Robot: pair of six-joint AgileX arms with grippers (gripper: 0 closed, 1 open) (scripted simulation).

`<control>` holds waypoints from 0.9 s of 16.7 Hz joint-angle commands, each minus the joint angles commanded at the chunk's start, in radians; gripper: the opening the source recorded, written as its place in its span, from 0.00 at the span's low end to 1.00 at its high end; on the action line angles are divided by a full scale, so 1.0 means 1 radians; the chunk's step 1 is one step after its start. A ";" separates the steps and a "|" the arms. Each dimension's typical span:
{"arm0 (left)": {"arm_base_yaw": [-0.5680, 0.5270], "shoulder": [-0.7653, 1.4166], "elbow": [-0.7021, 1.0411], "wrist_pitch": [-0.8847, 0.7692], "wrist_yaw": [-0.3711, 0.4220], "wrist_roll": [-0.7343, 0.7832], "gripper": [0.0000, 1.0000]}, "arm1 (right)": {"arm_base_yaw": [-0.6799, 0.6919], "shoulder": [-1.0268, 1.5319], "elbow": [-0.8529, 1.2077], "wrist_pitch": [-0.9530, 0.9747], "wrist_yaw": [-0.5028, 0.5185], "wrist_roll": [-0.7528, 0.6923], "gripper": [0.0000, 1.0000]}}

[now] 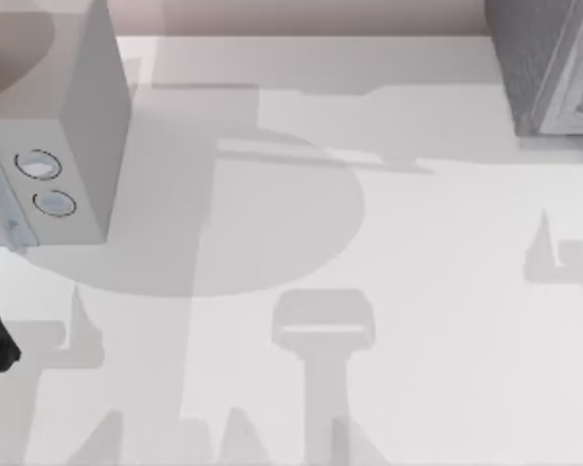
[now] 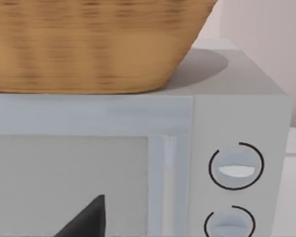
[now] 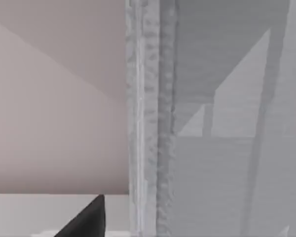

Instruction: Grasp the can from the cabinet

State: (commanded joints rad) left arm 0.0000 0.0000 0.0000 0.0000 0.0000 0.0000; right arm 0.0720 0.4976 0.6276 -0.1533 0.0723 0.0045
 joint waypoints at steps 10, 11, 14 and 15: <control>0.000 0.000 0.000 0.000 0.000 0.000 1.00 | 0.089 0.661 0.884 -0.211 0.100 0.008 1.00; 0.000 0.000 0.000 0.000 0.000 0.000 1.00 | 0.095 0.706 0.947 -0.226 0.106 0.009 1.00; 0.000 0.000 0.000 0.000 0.000 0.000 1.00 | 0.109 0.803 1.078 -0.256 0.120 0.011 1.00; 0.000 0.000 0.000 0.000 0.000 0.000 1.00 | 0.111 0.819 1.100 -0.261 0.123 0.011 1.00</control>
State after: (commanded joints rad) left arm 0.0000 0.0000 0.0000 0.0000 0.0000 0.0000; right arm 0.1831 1.3171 1.7281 -0.4143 0.1952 0.0155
